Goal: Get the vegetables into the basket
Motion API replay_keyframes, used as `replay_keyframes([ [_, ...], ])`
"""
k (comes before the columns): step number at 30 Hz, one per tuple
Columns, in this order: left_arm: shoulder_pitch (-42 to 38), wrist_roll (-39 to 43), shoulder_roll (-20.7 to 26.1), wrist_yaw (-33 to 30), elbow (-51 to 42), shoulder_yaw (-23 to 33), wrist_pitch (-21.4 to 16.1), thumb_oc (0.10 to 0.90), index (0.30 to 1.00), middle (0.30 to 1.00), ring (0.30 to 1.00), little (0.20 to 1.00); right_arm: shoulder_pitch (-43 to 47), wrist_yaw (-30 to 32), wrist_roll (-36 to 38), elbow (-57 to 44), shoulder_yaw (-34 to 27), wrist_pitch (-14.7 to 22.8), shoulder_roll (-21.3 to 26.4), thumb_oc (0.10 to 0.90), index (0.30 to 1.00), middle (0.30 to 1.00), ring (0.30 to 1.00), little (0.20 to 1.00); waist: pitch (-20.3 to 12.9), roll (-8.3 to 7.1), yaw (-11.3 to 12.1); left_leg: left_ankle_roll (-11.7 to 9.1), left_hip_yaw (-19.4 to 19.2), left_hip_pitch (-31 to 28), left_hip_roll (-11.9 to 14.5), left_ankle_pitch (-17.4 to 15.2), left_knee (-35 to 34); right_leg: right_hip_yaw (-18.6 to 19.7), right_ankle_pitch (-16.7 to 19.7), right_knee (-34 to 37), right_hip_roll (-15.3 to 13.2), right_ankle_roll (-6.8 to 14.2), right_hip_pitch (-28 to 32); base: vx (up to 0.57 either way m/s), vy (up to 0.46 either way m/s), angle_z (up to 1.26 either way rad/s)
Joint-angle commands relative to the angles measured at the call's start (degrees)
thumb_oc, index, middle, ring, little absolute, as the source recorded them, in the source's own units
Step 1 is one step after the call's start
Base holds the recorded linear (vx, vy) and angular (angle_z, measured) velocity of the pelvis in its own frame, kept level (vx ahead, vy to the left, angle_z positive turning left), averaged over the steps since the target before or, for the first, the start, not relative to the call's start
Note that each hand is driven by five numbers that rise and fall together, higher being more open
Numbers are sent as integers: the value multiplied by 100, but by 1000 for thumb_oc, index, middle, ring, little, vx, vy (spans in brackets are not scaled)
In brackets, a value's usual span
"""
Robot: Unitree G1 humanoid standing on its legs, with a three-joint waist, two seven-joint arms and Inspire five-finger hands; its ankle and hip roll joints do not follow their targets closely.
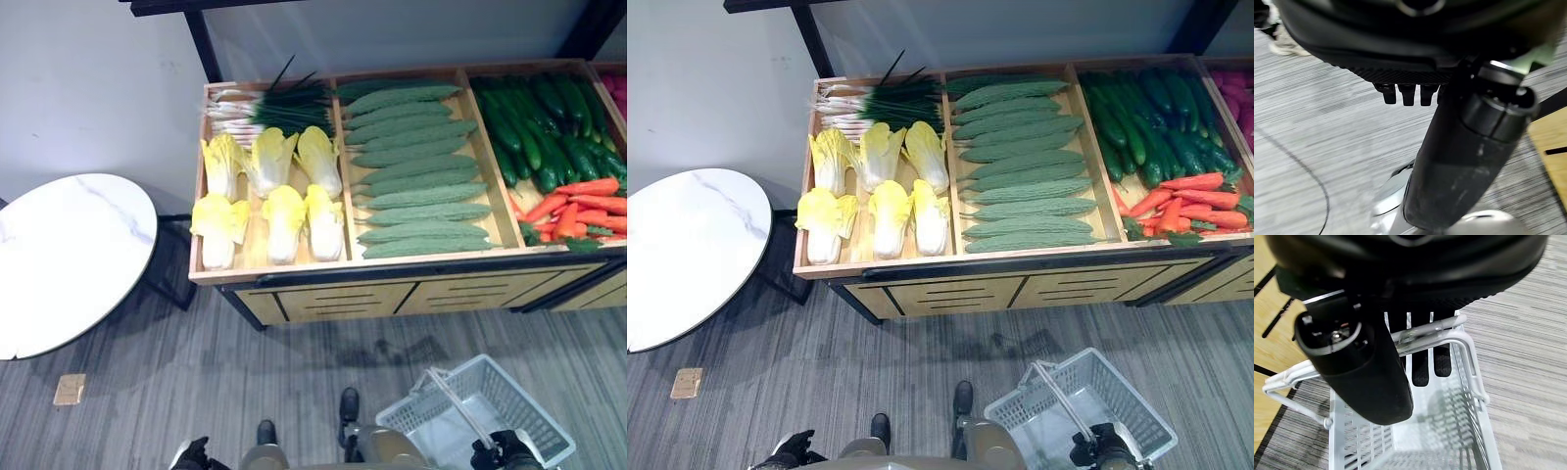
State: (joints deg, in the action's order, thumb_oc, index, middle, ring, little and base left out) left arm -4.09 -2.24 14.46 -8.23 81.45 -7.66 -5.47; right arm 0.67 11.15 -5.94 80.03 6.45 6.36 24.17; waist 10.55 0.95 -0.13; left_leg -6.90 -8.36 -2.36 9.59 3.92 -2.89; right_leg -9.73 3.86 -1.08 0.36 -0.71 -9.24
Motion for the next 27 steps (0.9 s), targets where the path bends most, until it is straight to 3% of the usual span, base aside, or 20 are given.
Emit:
replay_keyframes([
  [1, -126, 64, 467, -287, 84, 357, -49, 900, 1000, 1000, 1000, 1000, -50, 120, -83, -20, -44, 69, 227, 400, 300, 300, 300, 300, -94, -215, -37, 149, 48, 175, -138, 102, -211, 359, 499, 421, -992, 830, 578, 14, 96, -25],
  [10, -140, 233, 660, -317, 106, 599, -86, 900, 1000, 1000, 1000, 1000, -68, 90, -210, 27, -14, 52, 198, 400, 300, 300, 300, 300, -126, -278, -46, 173, 44, 86, -212, 13, -211, 405, 536, 468, -1076, 883, 653, 27, 63, -6],
  [17, -262, 1044, 1109, -964, -497, 1413, -405, 900, 1000, 1000, 1000, 1000, -179, 194, -313, 4, -51, 120, 179, 400, 300, 300, 300, 300, -227, -321, -20, 155, 39, -47, -224, -37, -211, 401, 513, 510, -1071, 900, 782, 28, 13, -2],
  [19, -275, 1199, 1276, -1497, -1022, 1729, -645, 900, 1000, 1000, 1000, 1000, -220, 282, -361, -9, -56, 147, 118, 400, 300, 300, 300, 300, -247, -343, -8, 143, 47, -77, -225, -52, -211, 383, 499, 522, -1076, 909, 814, 0, 0, 0],
  [21, 4, 837, 1459, -2421, -2622, 1993, -911, 900, 1000, 1000, 1000, 1000, -339, 408, -406, -50, -104, 220, 10, 400, 300, 300, 300, 300, -262, -381, 64, 137, 85, -87, -228, -60, -211, 341, 478, 528, -1083, 927, 860, 0, 0, 0],
  [27, 211, -37, 1648, -3359, -4364, 2442, -892, 900, 1000, 1000, 1000, 1000, -467, 475, -437, -57, -166, 288, -75, 400, 300, 300, 300, 300, -295, -433, 98, 125, 130, -119, -241, -95, -211, 284, 437, 537, -1107, 952, 929, 0, 0, 0],
])
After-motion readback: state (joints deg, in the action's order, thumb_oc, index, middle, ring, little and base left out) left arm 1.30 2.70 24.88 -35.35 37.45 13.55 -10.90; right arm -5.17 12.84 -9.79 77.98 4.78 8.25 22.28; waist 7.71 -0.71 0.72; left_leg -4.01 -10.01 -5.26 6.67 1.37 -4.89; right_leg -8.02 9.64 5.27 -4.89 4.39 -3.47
